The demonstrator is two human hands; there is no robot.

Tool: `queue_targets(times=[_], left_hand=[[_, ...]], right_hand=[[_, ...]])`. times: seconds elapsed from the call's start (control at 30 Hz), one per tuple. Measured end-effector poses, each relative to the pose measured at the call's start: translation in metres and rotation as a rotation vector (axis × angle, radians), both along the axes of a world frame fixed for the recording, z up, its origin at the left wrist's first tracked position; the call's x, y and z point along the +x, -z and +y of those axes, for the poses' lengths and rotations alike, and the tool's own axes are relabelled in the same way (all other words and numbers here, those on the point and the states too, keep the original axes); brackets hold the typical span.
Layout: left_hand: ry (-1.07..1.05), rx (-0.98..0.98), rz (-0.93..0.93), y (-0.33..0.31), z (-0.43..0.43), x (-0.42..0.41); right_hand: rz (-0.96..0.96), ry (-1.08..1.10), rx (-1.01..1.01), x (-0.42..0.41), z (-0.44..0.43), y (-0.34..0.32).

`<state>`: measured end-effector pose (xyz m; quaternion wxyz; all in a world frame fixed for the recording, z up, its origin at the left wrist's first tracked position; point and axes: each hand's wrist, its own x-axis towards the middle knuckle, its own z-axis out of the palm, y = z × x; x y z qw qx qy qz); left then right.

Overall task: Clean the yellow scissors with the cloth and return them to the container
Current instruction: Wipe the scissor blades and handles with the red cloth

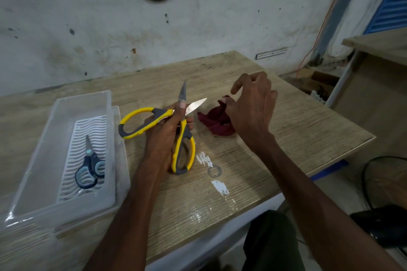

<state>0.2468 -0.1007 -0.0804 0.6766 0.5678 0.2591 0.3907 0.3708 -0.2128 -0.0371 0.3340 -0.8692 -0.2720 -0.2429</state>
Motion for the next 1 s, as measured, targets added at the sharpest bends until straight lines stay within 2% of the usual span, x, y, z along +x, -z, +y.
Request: queue_targets(times=[0.07, 0.13, 0.2, 0.33, 0.37, 0.47, 0.5, 0.57, 0.6, 0.67, 0.73, 0.8, 0.87, 0.93, 1.0], left_hand=[[0.05, 0.119, 0.039, -0.002, -0.002, -0.002], [0.06, 0.158, 0.069, -0.004, -0.001, -0.001], [-0.016, 0.161, 0.075, -0.007, 0.0, -0.002], [-0.081, 0.448, 0.03, -0.011, -0.011, -0.008], [-0.085, 0.55, 0.047, -0.014, -0.014, -0.008], [-0.138, 0.85, 0.177, -0.02, -0.016, -0.008], [-0.159, 0.934, 0.204, -0.023, -0.017, -0.009], [-0.228, 1.055, 0.272, -0.026, -0.018, -0.011], [-0.251, 1.027, 0.295, -0.029, -0.018, -0.013], [-0.314, 0.834, 0.327, -0.039, -0.023, -0.02], [-0.402, 0.74, 0.419, -0.047, -0.022, -0.028], [-0.464, 0.801, 0.732, -0.057, -0.02, -0.037], [-0.367, 0.762, 1.025, -0.067, -0.017, -0.047], [-0.199, 0.658, 1.051, -0.076, -0.012, -0.059], [-0.102, 0.569, 0.888, -0.084, -0.011, -0.068]], right_hand=[[0.021, -0.116, 0.043, -0.01, 0.0, -0.001], [0.142, -0.278, 0.177, -0.023, 0.0, 0.003], [0.306, -0.396, 0.247, -0.037, 0.0, 0.004], [1.001, -0.645, 0.316, -0.057, 0.002, -0.004], [1.036, -0.647, 0.345, -0.058, 0.003, -0.004], [0.803, -0.522, 0.459, -0.05, 0.006, 0.001], [0.806, -0.534, 0.482, -0.049, 0.004, 0.002], [0.988, -0.698, 0.472, -0.056, -0.001, -0.006], [1.086, -0.803, 0.419, -0.058, -0.002, -0.007], [1.125, -0.878, 0.321, -0.061, -0.004, -0.008], [1.171, -0.889, 0.38, -0.067, -0.003, -0.005], [1.2, -0.881, 0.481, -0.071, 0.0, 0.001], [1.172, -0.879, 0.534, -0.069, 0.0, 0.003], [1.166, -0.866, 0.562, -0.072, 0.001, -0.002], [1.139, -0.827, 0.594, -0.08, 0.006, -0.004]])
